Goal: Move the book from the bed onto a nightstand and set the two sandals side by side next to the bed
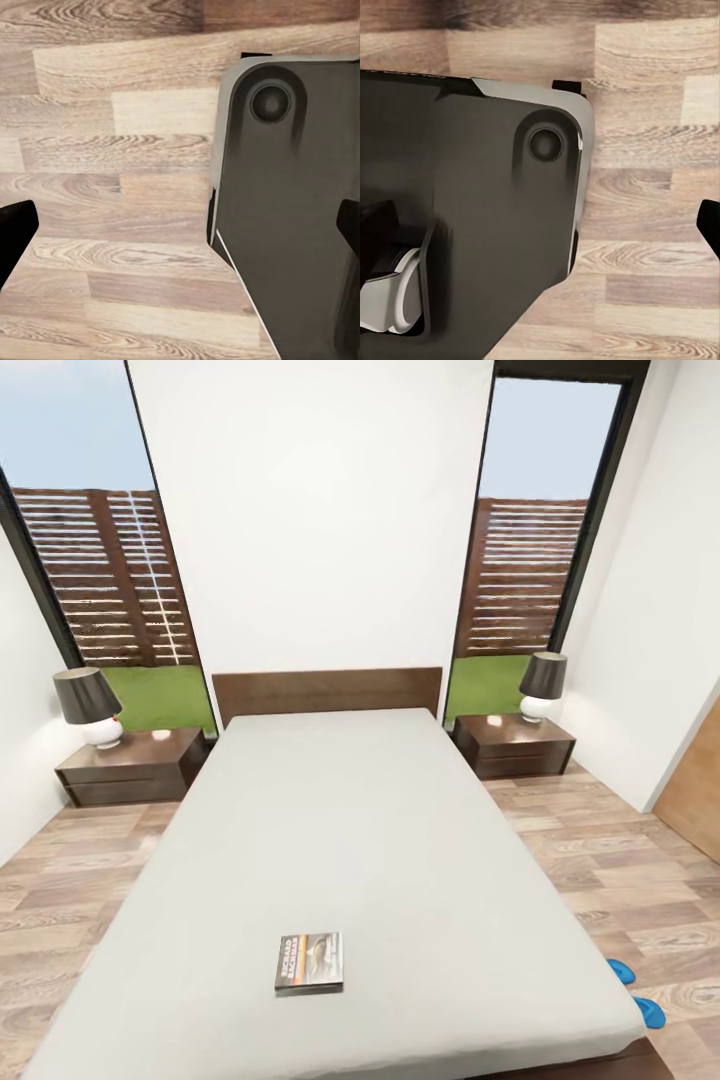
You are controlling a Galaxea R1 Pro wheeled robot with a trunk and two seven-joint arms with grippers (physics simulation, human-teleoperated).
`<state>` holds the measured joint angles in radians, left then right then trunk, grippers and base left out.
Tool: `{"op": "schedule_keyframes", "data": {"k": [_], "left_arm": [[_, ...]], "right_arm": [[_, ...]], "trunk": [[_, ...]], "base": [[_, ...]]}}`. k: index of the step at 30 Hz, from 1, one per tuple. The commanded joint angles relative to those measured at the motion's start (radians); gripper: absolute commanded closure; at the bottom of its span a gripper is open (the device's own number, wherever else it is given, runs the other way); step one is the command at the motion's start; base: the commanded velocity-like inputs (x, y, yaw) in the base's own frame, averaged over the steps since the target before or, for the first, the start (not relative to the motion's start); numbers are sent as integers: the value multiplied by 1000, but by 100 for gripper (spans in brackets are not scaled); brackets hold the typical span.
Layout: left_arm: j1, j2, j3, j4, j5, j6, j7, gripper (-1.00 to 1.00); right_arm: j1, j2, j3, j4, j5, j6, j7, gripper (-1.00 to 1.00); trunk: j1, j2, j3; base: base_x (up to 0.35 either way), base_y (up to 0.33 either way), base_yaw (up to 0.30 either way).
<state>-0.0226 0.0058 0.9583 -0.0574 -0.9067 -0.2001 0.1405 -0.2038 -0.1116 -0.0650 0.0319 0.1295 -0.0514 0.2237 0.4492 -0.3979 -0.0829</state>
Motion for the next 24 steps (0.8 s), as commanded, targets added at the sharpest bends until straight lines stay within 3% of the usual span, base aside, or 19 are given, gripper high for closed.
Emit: {"op": "schedule_keyframes", "data": {"k": [1, 24], "left_arm": [[-1, 0, 7, 2, -11, -4, 6, -100], [-1, -2, 7, 2, -11, -4, 6, -100]], "right_arm": [[-2, 0, -7, 3, 10, -5, 2, -100], [-2, -1, -7, 3, 10, -5, 2, -100]], "trunk": [[1, -2, -2], [1, -2, -2]], "base": [[110, 29, 0], [47, 7, 0]]}}
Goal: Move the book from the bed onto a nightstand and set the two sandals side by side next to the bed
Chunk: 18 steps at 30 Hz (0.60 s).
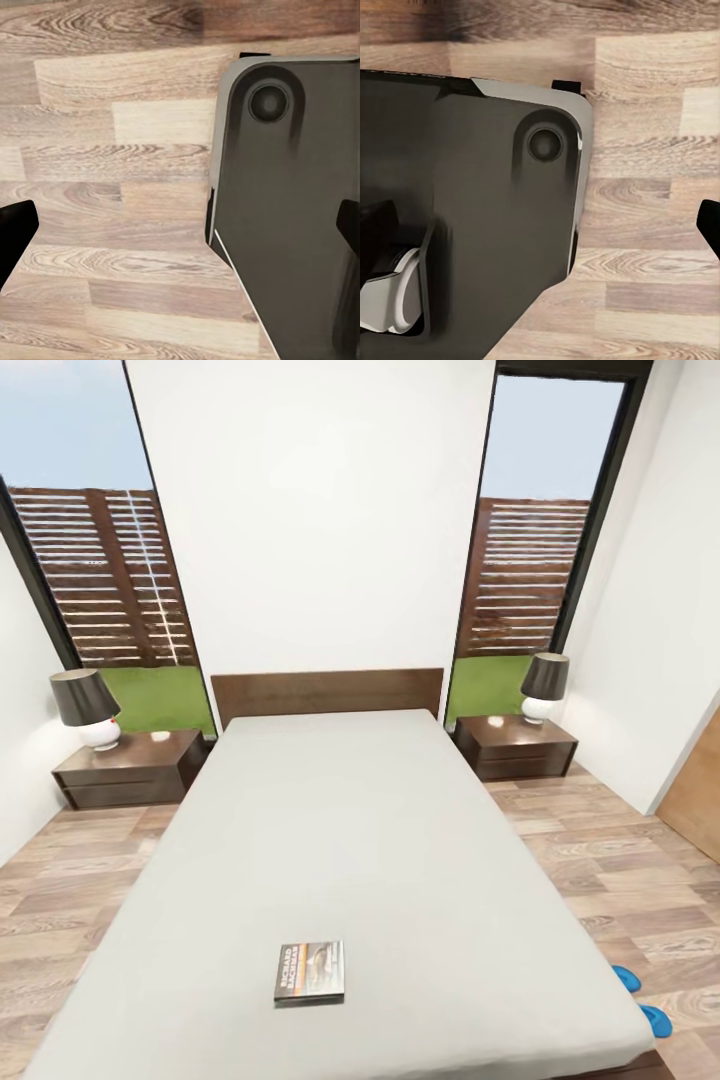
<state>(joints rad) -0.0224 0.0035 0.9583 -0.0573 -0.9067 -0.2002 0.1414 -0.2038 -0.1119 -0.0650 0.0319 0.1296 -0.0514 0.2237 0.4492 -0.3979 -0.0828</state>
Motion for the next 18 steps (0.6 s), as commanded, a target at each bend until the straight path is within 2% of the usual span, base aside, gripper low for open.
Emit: {"op": "schedule_keyframes", "data": {"k": [1, 8, 18], "left_arm": [[-1, 0, 7, 2, -11, -4, 5, -100], [-1, -1, 7, 2, -11, -4, 6, -100], [-2, -1, 7, 2, -11, -4, 5, -100]], "right_arm": [[-2, 0, -7, 3, 10, -5, 2, -100], [-2, -1, -7, 3, 10, -5, 2, -100], [-2, 0, -7, 3, 10, -5, 2, -100]], "trunk": [[1, -2, -2], [1, -2, -2], [1, -2, -2]], "base": [[138, 0, 0], [102, 0, 0], [29, 0, 0]]}}
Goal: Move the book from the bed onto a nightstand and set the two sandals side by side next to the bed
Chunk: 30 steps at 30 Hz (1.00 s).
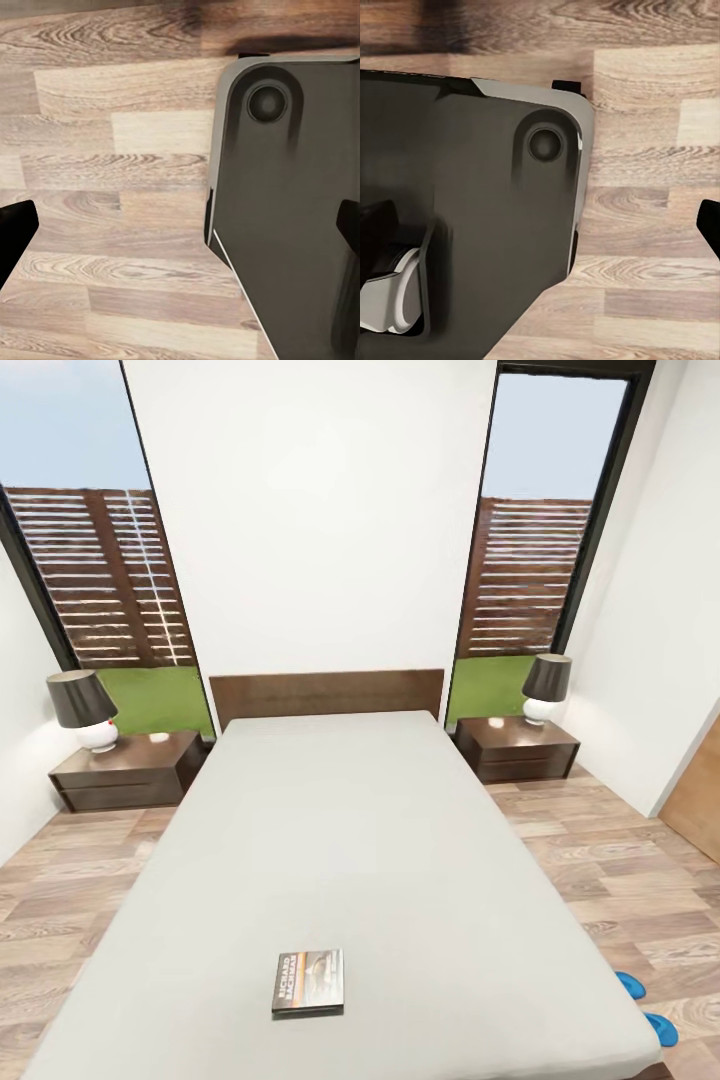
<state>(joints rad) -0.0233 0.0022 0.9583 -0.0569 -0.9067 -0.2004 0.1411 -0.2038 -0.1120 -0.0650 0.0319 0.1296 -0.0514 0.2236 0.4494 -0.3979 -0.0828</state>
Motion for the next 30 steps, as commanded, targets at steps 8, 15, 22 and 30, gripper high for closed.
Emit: {"op": "schedule_keyframes", "data": {"k": [8, 15, 22, 30], "left_arm": [[-1, -2, 7, 2, -11, -4, 5, -100], [-1, -3, 7, 2, -11, -4, 5, -100], [-1, -4, 7, 2, -11, -4, 5, -100], [-1, -5, 7, 2, -11, -4, 7, -100]], "right_arm": [[-2, 0, -7, 3, 10, -5, 2, -100], [-2, 0, -7, 3, 10, -5, 2, -100], [-2, 0, -7, 3, 10, -5, 2, -100], [-2, 1, -7, 3, 10, -5, 2, -100]], "trunk": [[1, -2, -2], [1, -2, -2], [1, -2, -2], [1, -2, -2]], "base": [[6, 0, 0], [2, 0, 0], [0, 0, 0], [0, 0, 0]]}}
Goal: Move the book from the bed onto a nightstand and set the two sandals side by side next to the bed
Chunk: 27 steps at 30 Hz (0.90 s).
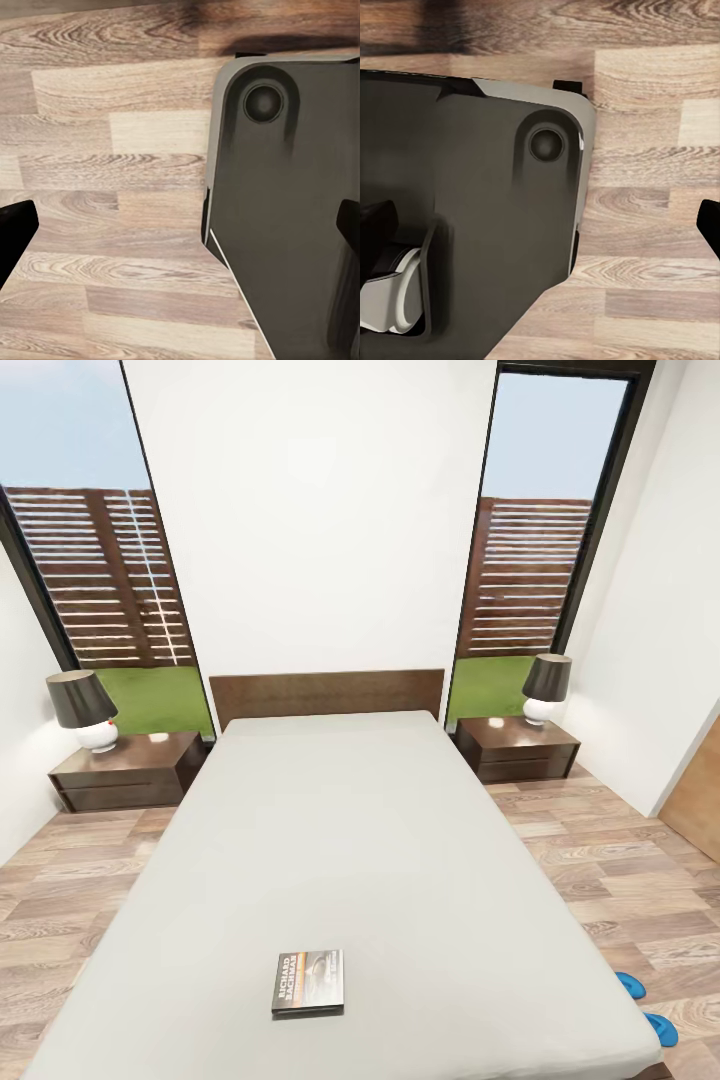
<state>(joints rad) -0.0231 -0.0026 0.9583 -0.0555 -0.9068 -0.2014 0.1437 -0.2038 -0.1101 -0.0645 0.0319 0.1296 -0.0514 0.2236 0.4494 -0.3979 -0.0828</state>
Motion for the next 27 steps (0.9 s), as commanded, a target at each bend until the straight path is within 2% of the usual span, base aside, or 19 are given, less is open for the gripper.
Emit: {"op": "schedule_keyframes", "data": {"k": [1, 27], "left_arm": [[-1, 0, 7, 0, -11, -3, 5, -100], [-1, -2, 7, 0, -11, -3, 5, -100]], "right_arm": [[-2, 0, -7, 3, 10, -5, 2, -100], [-2, 1, -6, 3, 10, -5, 2, -100]], "trunk": [[1, -2, -2], [1, -2, -2]], "base": [[0, 0, 0], [0, 0, 0]]}}
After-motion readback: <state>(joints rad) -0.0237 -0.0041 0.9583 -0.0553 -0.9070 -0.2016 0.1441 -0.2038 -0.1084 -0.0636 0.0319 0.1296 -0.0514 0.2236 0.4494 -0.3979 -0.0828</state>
